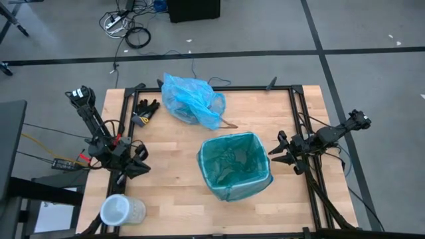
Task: Place trash/remove bag and relplace
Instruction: Return to Home Position
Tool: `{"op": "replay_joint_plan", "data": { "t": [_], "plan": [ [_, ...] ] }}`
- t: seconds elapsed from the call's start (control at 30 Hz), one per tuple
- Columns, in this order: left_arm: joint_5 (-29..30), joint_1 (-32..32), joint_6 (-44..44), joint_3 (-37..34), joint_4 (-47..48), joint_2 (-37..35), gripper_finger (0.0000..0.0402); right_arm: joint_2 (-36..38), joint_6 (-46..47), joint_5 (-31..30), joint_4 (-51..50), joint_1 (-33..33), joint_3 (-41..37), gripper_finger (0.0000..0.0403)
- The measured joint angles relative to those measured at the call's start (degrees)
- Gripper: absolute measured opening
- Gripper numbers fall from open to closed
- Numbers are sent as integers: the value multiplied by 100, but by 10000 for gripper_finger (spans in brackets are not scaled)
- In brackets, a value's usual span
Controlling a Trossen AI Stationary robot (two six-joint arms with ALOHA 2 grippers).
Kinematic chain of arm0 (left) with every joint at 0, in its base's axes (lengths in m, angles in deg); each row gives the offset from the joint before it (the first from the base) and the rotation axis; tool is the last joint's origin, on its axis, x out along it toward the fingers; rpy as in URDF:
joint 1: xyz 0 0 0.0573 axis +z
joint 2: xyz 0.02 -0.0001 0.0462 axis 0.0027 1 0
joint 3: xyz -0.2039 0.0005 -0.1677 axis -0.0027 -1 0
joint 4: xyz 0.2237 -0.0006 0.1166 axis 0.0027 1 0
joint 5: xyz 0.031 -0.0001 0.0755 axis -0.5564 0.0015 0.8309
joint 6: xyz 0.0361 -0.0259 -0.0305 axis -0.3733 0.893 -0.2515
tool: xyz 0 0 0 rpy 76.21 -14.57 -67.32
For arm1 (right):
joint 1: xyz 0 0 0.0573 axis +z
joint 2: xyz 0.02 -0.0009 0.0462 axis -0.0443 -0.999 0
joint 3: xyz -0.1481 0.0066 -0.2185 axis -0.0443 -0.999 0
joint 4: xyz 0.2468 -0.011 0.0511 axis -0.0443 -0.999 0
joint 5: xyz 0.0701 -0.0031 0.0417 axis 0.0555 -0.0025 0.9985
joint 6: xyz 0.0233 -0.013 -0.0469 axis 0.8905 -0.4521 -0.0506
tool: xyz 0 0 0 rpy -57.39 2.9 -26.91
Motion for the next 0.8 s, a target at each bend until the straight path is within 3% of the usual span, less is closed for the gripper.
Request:
{"op": "replay_joint_plan", "data": {
  "t": [0.23,0.3,0.4,0.57,0.8],
  "plan": [
    [-417,-15,1499,0,45,9,46,0,-2,0,-2,0,0,125],
    [-1139,-76,2121,0,233,9,46,0,-2,0,-2,0,-2,125],
    [-2238,-77,2095,0,331,18,46,0,-3,0,-2,0,-2,125],
    [-4802,-73,1971,0,653,18,46,0,-4,0,-2,0,-2,125],
    [-6659,-72,2094,-2,1093,27,47,0,-4,0,-15,0,-2,125]
  ]
}}
